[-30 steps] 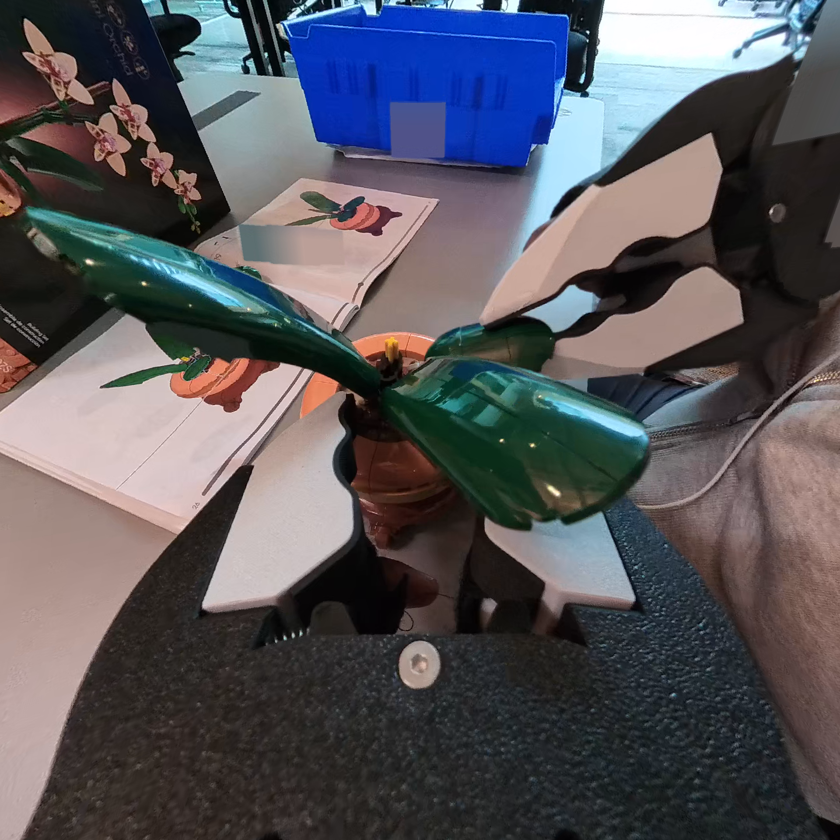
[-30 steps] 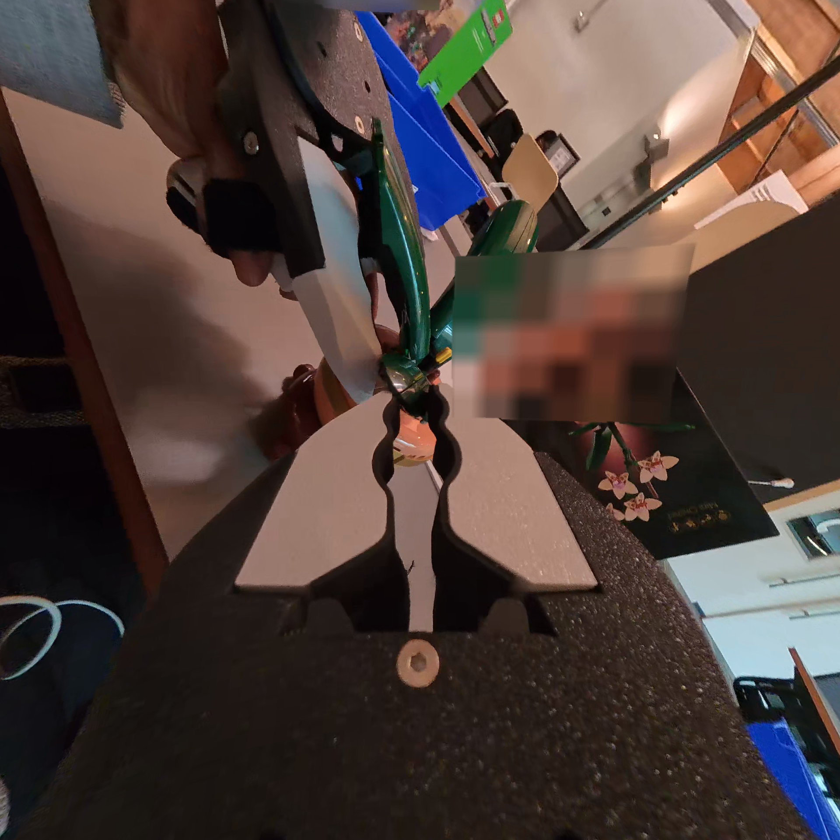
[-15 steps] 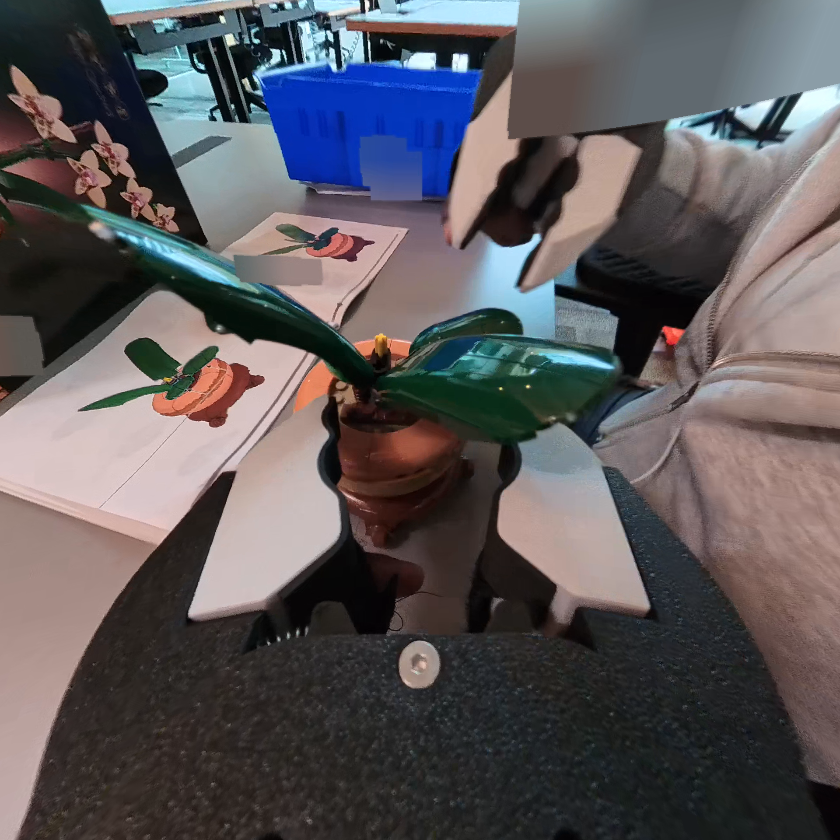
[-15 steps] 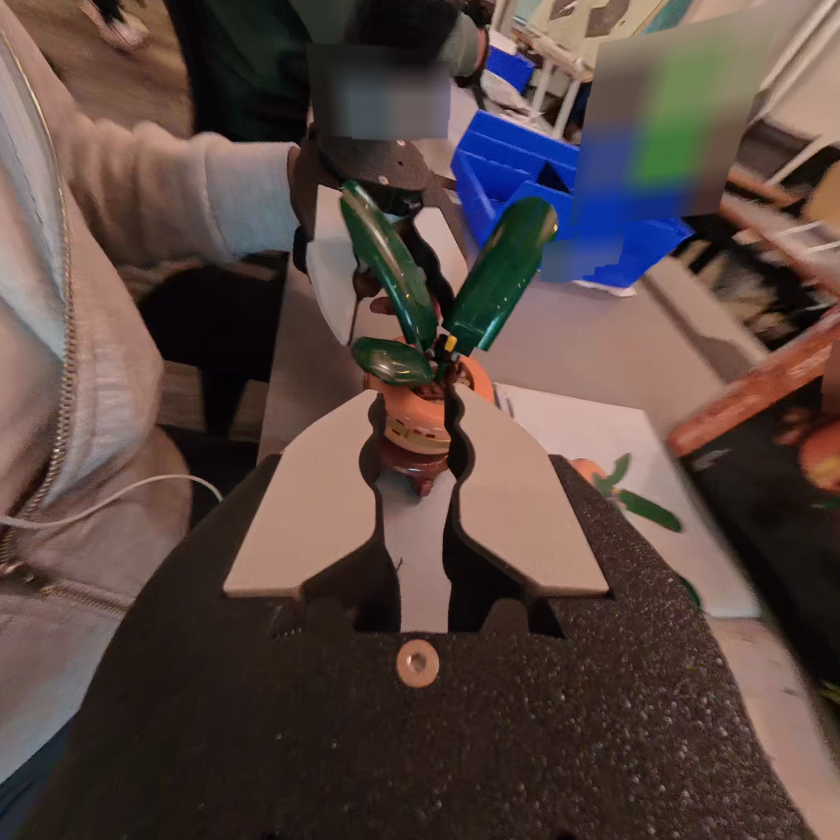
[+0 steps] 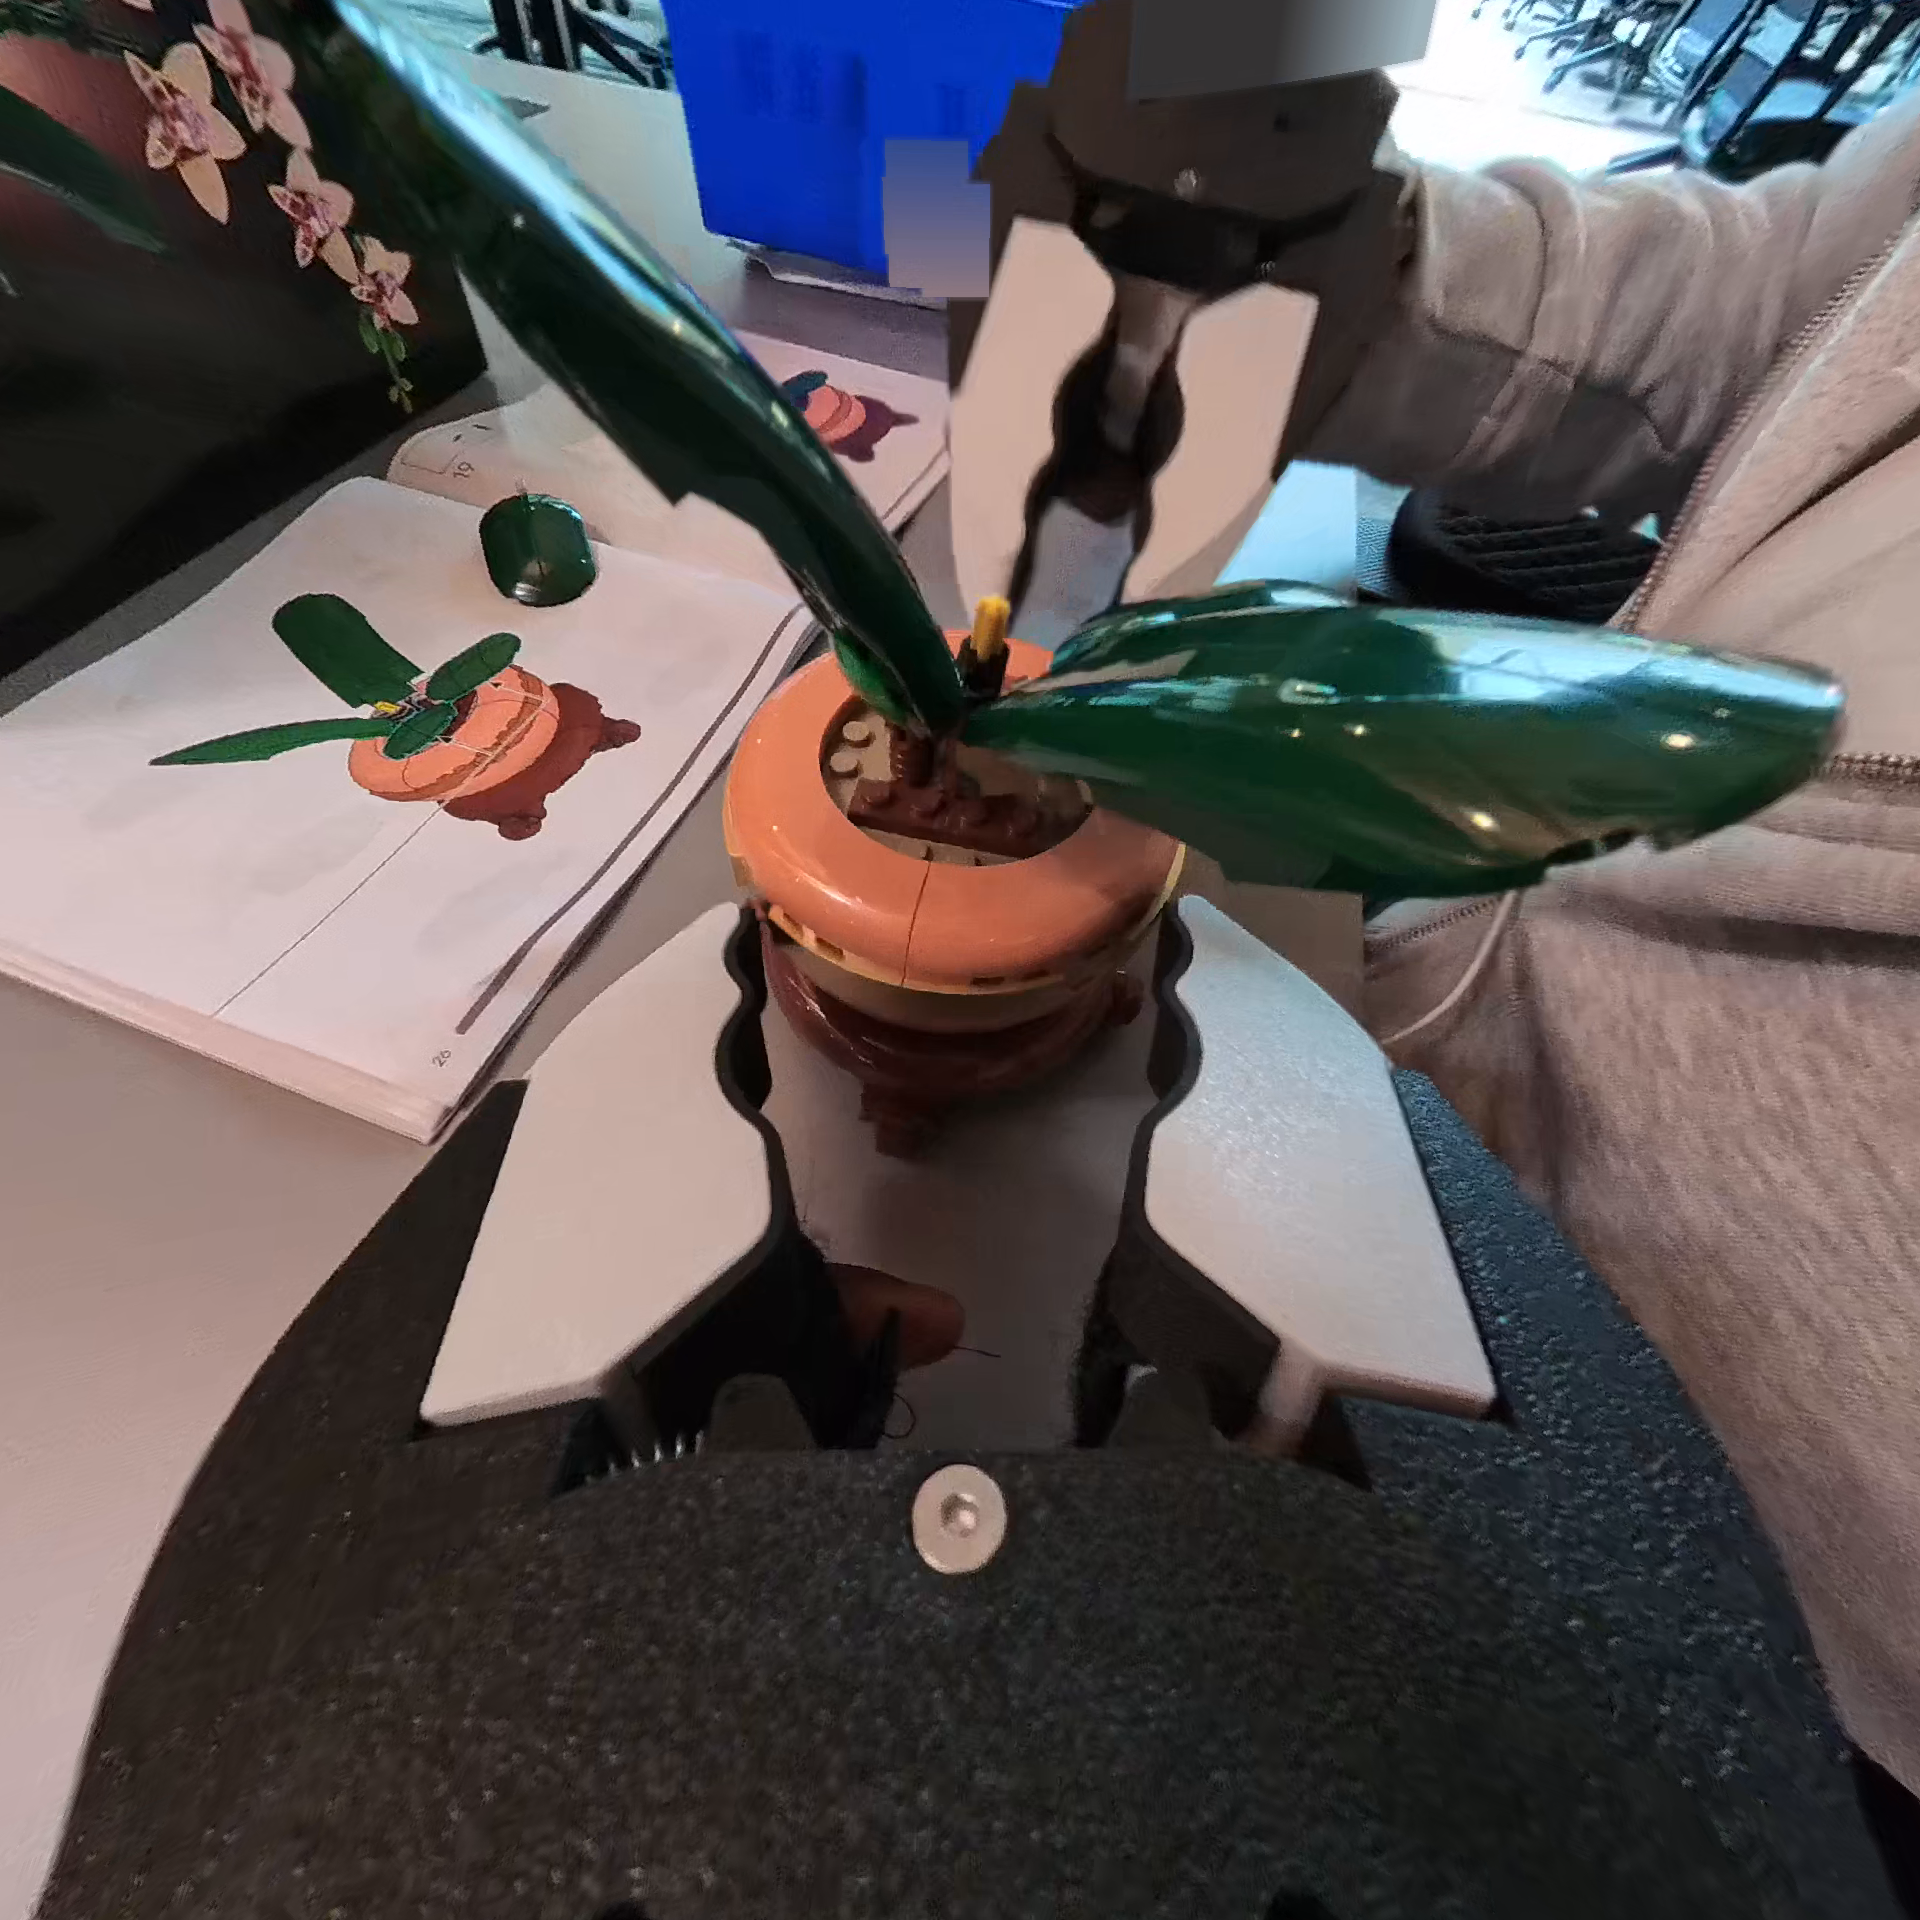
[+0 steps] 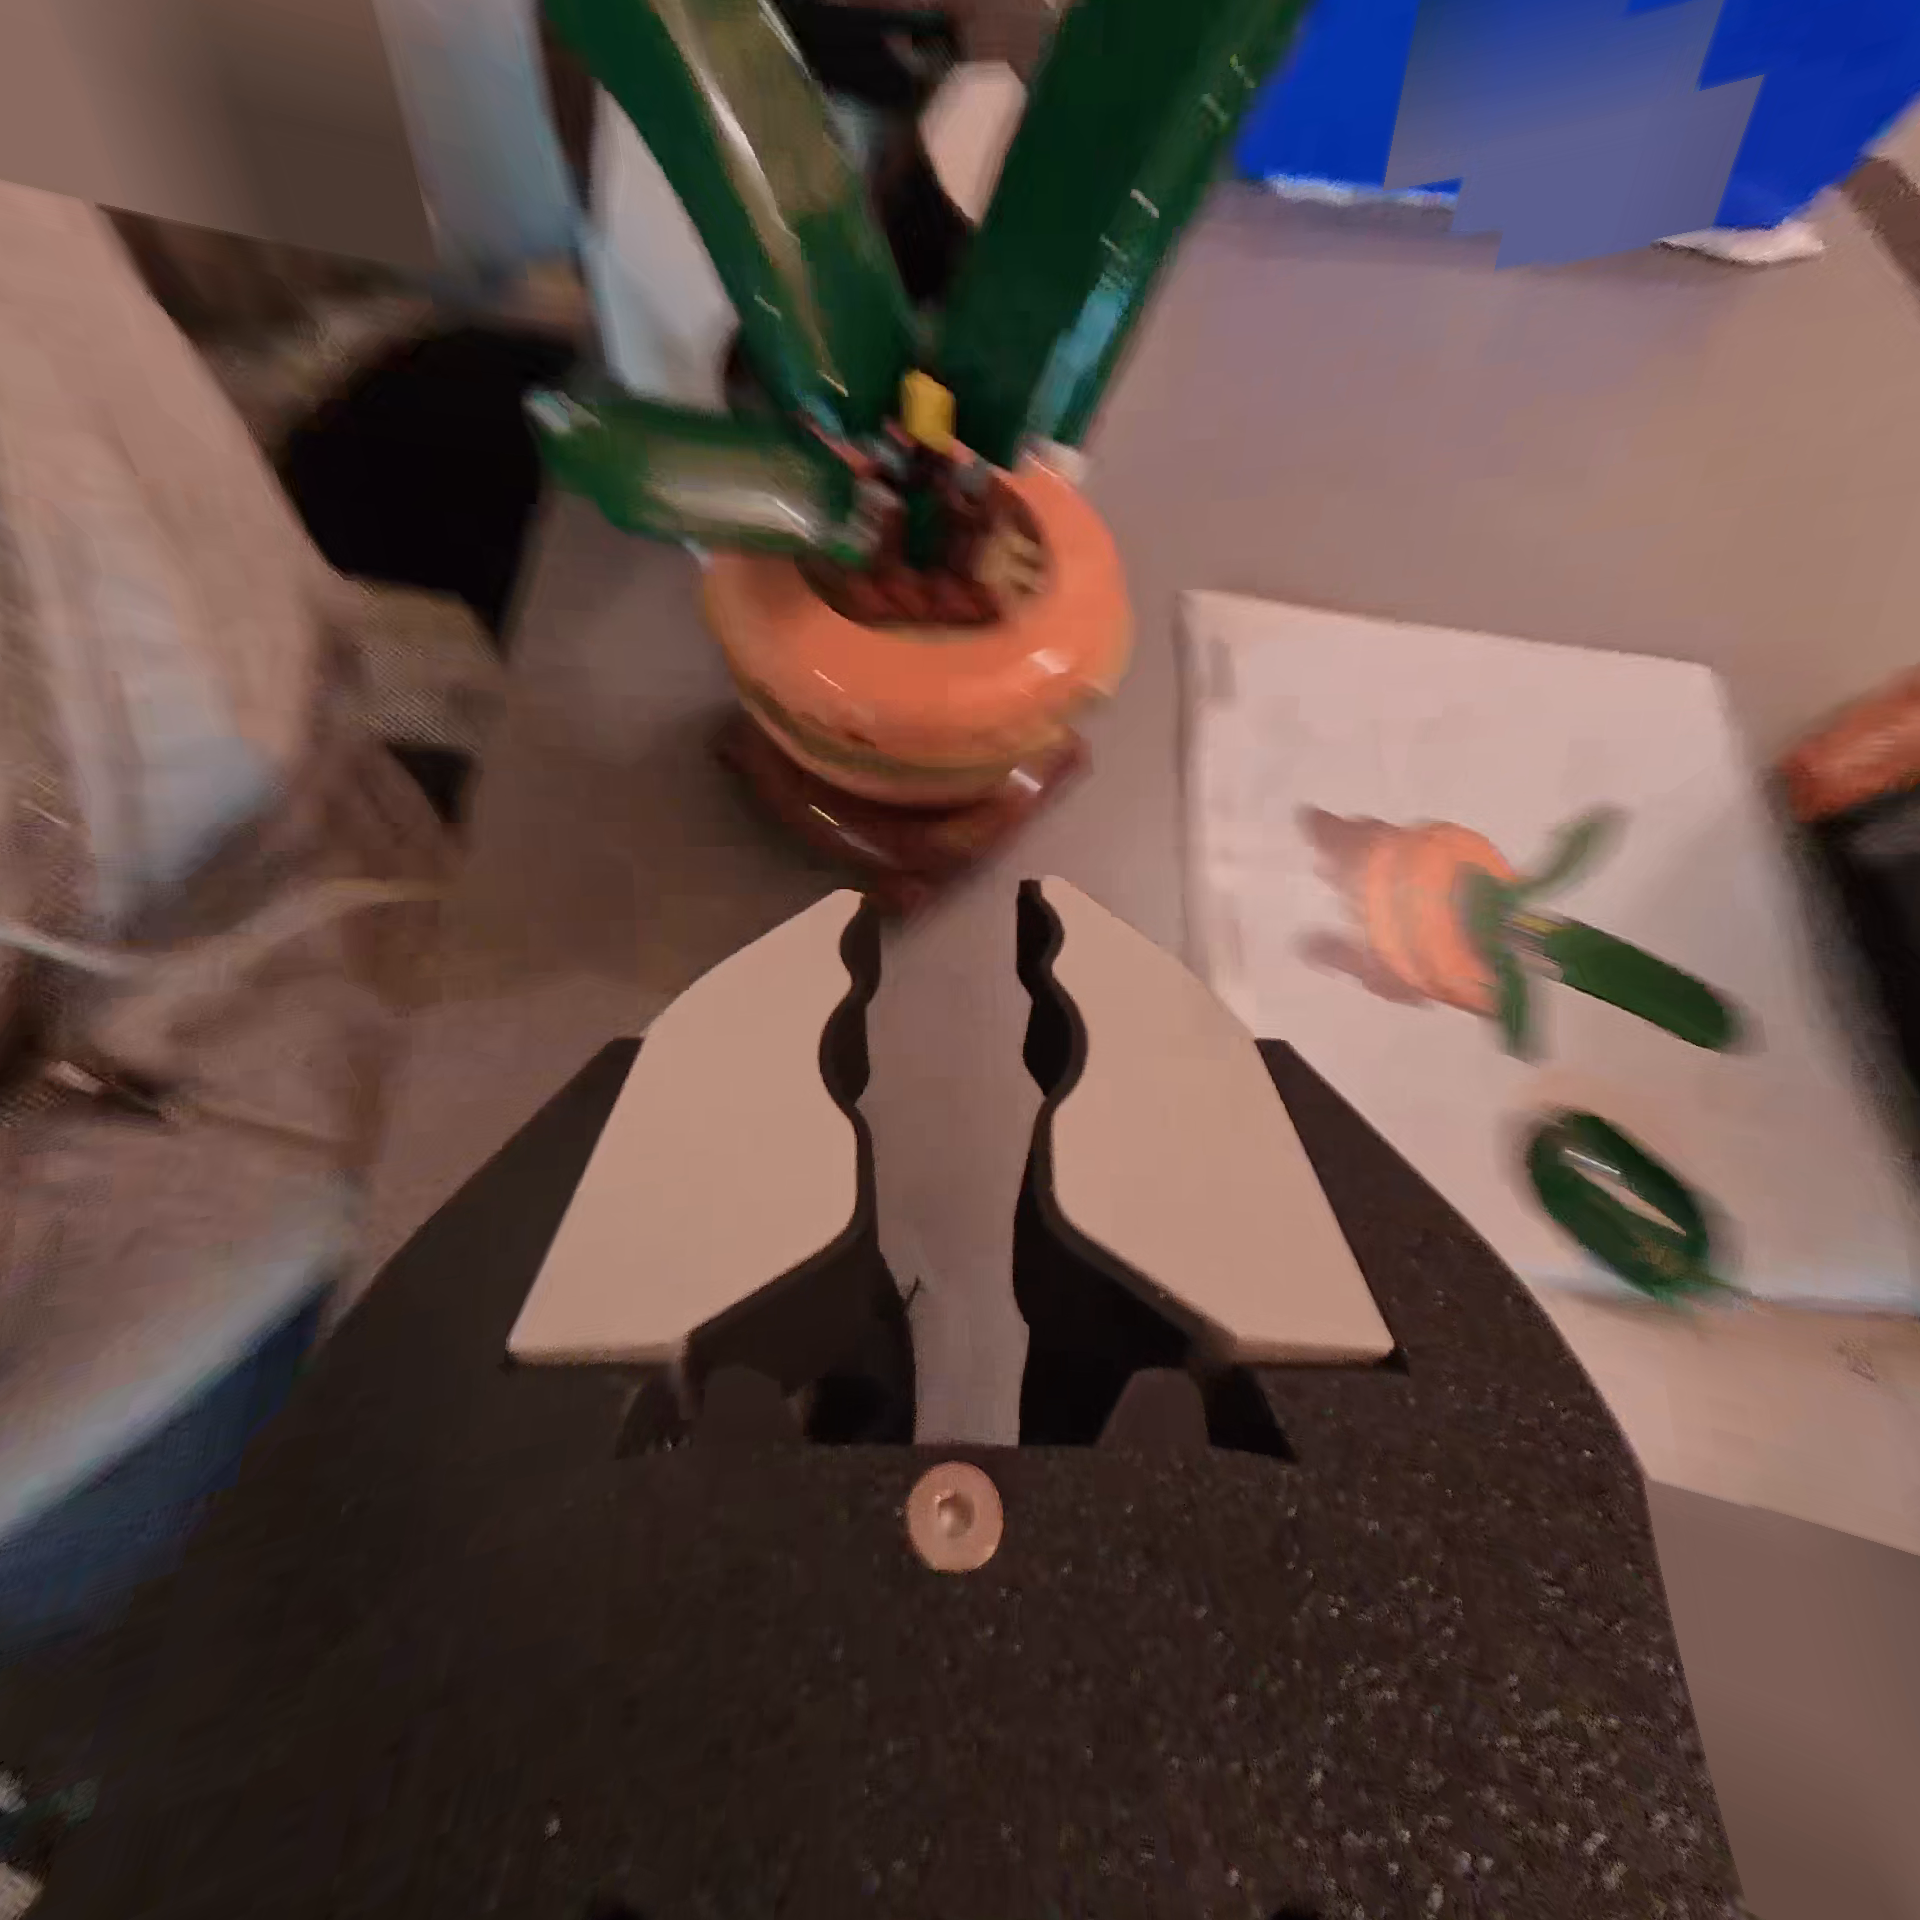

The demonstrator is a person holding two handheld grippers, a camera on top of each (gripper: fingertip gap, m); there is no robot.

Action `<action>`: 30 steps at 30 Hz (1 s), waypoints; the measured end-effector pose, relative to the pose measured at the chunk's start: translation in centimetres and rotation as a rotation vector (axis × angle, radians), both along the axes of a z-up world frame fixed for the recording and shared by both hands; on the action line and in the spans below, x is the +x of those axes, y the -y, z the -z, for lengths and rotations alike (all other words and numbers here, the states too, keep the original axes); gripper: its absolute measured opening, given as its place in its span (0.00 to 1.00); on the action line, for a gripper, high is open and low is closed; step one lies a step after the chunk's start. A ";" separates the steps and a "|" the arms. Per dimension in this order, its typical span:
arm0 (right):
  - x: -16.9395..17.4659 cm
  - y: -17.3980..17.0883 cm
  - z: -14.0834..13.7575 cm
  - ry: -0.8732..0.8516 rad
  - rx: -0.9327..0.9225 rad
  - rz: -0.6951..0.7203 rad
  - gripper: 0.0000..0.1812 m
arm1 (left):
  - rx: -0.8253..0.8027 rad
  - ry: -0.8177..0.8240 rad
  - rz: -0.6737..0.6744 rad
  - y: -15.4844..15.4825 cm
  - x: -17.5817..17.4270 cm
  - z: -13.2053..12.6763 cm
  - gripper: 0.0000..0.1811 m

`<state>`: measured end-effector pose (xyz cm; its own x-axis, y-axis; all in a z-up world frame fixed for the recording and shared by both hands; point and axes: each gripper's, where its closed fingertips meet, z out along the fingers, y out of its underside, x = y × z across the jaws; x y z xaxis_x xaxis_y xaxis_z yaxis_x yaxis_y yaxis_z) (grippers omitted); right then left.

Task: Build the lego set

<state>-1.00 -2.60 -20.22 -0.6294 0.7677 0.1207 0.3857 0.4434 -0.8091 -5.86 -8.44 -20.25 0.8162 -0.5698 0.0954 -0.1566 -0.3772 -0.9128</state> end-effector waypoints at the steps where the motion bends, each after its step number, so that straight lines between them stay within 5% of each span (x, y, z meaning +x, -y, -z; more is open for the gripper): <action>1: -0.3 -2.7 -0.4 -0.003 0.116 0.015 0.15 | -0.002 0.000 0.001 0.0 -0.2 0.0 0.40; 5: -2.5 -12.0 -1.7 0.084 0.401 -0.067 0.18 | 0.047 0.005 -0.024 0.5 -1.5 -0.7 0.39; 12: -4.8 -16.3 5.0 0.420 0.699 -0.342 0.29 | 0.149 0.061 -0.153 1.5 -5.3 -2.9 0.38; 15: -6.5 -15.9 5.0 0.331 0.689 -0.348 0.13 | 0.194 0.059 -0.210 1.4 -7.5 -3.5 0.37; 19: -7.8 -15.3 3.6 0.196 0.477 -0.250 0.03 | 0.273 0.112 -0.266 -0.2 -10.1 -5.4 0.36; 23: -9.3 -12.9 -2.2 -0.046 -0.056 -0.126 0.01 | 0.317 0.162 -0.295 -3.4 -11.7 -7.0 0.34; 27: -9.8 -11.8 -3.4 -0.068 -0.198 -0.087 0.01 | 0.177 0.228 -0.219 -7.2 -10.6 -5.7 0.33; 30: -11.5 -10.0 -7.0 -0.174 -0.497 0.008 0.01 | 0.156 0.306 -0.123 -9.6 -8.0 -5.8 0.29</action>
<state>-12.53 7.39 -13.20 -0.6261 0.7637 -0.1575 0.2291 -0.0129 -0.9733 -13.84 1.17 -14.47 0.8268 -0.4960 0.2651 0.1703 -0.2284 -0.9585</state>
